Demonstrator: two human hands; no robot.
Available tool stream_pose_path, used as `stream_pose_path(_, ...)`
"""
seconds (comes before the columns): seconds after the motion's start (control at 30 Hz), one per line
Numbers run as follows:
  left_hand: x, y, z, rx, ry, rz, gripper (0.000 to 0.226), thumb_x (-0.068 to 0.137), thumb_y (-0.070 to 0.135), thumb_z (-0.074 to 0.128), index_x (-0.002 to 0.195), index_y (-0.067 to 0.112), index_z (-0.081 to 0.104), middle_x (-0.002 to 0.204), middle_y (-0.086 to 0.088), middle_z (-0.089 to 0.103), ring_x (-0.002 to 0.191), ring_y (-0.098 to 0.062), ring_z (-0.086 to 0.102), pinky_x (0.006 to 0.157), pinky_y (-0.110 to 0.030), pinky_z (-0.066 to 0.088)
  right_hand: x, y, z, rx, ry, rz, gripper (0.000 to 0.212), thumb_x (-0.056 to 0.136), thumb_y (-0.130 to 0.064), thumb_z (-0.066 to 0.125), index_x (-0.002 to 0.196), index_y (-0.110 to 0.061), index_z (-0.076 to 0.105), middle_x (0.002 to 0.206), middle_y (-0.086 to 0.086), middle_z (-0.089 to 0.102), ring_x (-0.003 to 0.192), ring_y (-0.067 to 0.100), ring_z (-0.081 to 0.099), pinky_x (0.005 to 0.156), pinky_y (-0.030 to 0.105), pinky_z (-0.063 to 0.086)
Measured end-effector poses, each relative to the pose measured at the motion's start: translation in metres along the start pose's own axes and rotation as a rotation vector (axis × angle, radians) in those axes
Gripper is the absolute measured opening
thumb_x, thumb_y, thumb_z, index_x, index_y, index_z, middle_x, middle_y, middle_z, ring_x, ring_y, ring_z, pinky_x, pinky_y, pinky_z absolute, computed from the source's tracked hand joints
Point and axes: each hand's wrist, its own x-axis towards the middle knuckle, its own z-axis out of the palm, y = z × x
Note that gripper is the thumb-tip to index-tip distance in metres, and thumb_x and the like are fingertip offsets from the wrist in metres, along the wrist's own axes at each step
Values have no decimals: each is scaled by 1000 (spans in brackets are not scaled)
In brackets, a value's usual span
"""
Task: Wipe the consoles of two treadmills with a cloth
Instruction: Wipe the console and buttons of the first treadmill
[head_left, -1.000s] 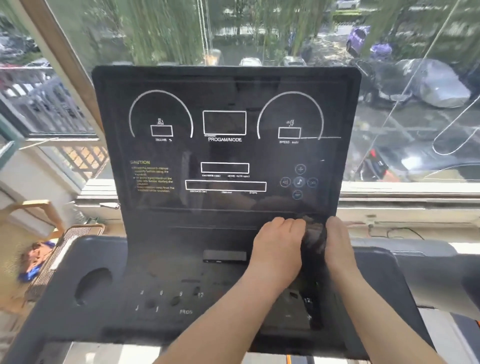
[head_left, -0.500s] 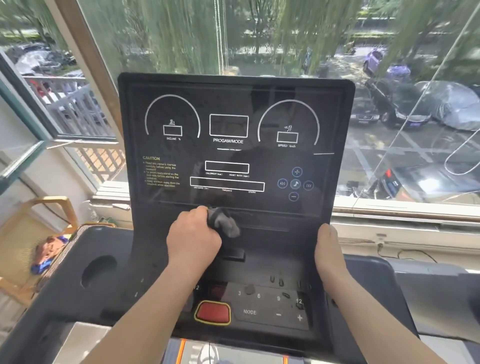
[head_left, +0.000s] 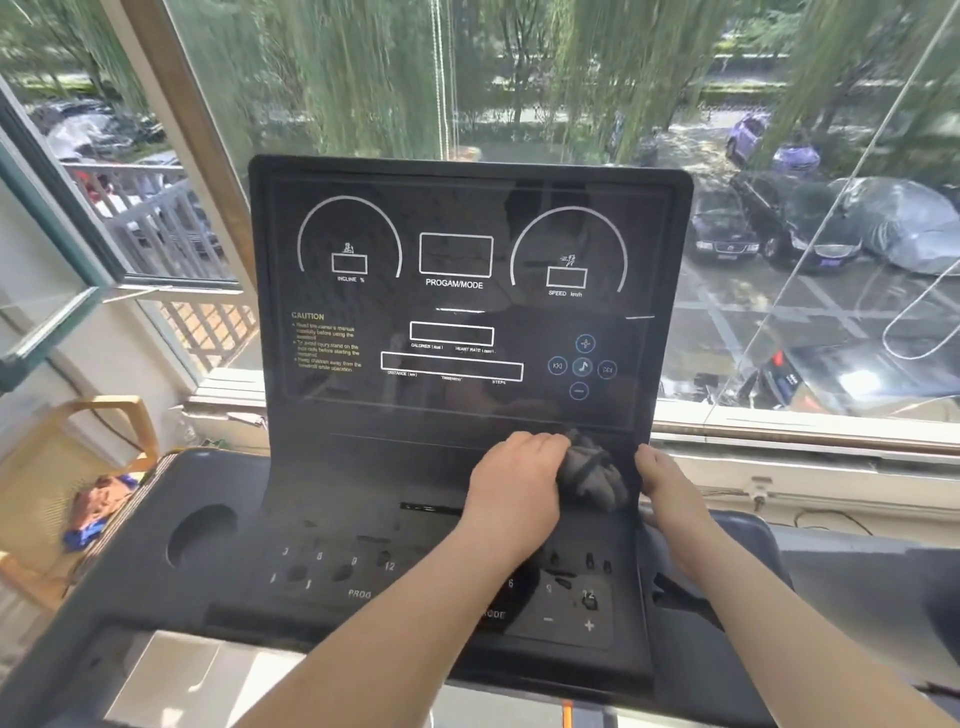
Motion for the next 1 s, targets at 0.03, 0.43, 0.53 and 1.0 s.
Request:
stream_pose_path(0.03, -1, -7, -4, 27, 6, -12, 30, 70, 1, 68, 96, 17, 67, 86, 3, 69, 83, -25, 64, 64, -34, 51, 1, 0, -4, -15, -17, 3, 33, 103, -34, 42, 107, -1, 48, 90, 14, 46, 82, 31, 44, 92, 54, 48)
stream_pose_path(0.43, 2, -18, -22, 92, 52, -376, 25, 77, 0, 63, 100, 9, 67, 89, -12, 67, 87, -38, 61, 70, -40, 46, 9, 1, -17, 42, -99, 65, 19, 97, -46, 47, 83, -36, 57, 94, -7, 61, 93, 17, 55, 99, 42, 51)
stream_pose_path(0.53, 0, 9, 6, 73, 58, -192, 32, 67, -2, 70, 96, 11, 70, 83, -4, 70, 78, -32, 64, 65, -36, 49, 11, 2, -19, 37, -95, 72, 22, 96, -47, 50, 94, -26, 59, 105, -3, 67, 103, 17, 61, 101, 42, 51)
stream_pose_path(1.0, -83, 45, 79, -123, -283, 378, 35, 83, 18, 59, 117, 18, 69, 107, -2, 65, 90, -28, 60, 78, -39, 55, 18, 19, -26, -182, -120, -64, 46, 104, -57, 34, 139, -33, 53, 135, -7, 60, 127, 20, 55, 113, 44, 40)
